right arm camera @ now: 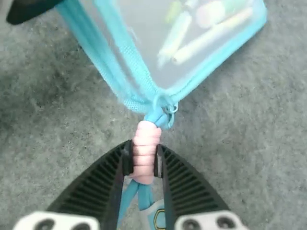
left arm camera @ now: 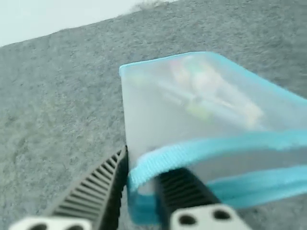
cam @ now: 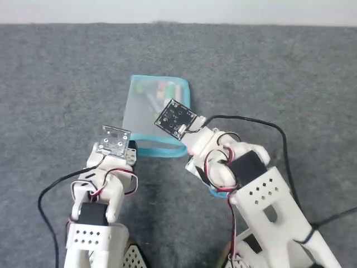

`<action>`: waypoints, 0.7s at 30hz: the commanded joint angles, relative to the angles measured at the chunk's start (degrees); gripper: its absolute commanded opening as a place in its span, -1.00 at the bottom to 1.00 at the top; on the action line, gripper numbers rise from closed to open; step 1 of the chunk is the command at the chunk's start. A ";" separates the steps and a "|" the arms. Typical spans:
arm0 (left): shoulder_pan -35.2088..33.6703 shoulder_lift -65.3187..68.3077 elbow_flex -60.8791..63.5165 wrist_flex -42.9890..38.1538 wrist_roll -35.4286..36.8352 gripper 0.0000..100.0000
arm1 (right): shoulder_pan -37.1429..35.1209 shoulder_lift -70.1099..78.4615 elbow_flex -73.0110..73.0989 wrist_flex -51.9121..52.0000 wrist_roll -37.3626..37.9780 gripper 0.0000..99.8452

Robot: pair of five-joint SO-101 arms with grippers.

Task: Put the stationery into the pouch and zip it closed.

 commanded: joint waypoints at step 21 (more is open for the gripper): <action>-8.53 -0.53 -4.79 0.97 0.88 -0.98 | -21.93 -15.60 -8.44 14.90 4.75 -0.99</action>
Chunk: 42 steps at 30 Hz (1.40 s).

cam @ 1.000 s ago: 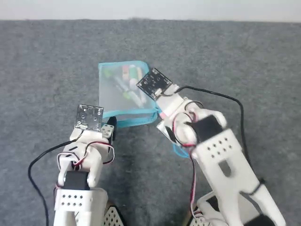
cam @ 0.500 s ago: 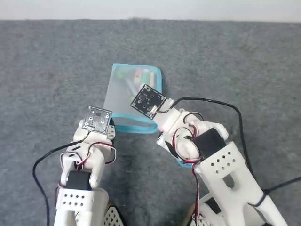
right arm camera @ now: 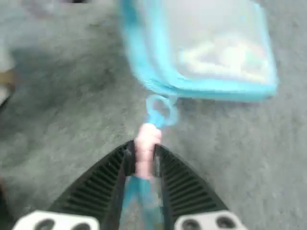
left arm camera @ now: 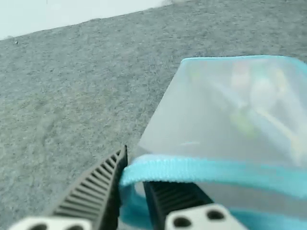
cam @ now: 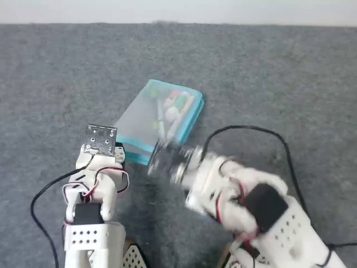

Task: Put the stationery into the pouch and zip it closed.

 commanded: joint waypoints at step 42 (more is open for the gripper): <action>1.85 -0.53 -6.20 3.08 5.71 -0.98 | 9.89 38.11 12.92 -44.44 -18.64 -0.93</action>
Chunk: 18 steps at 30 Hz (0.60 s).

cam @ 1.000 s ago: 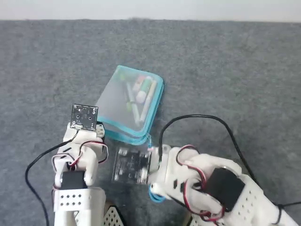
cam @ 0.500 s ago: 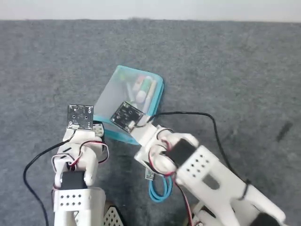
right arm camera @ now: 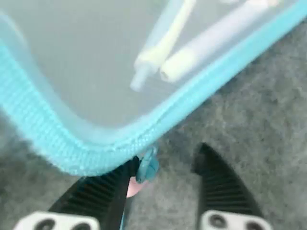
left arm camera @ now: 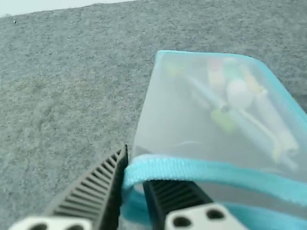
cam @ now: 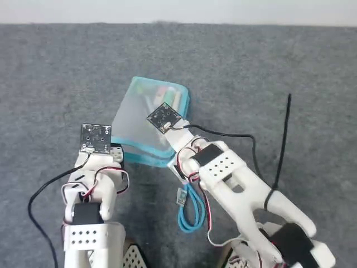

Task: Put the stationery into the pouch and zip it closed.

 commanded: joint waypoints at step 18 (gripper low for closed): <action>9.85 -0.53 -2.07 -2.99 1.23 -0.98 | -13.23 -21.32 -22.07 32.31 16.18 -0.99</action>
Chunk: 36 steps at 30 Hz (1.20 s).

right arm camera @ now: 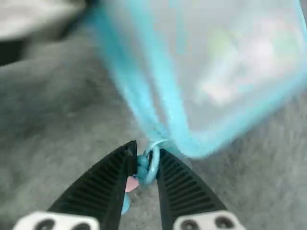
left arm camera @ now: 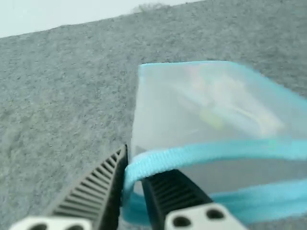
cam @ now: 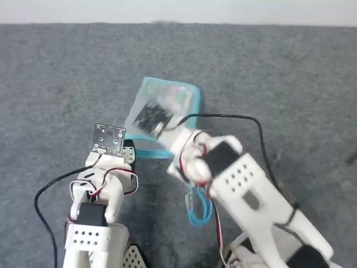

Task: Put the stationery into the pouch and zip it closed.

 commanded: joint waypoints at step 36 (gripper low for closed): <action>-0.97 -0.53 -2.24 -0.18 0.88 -0.98 | -3.38 -24.04 8.44 2.68 7.91 -0.40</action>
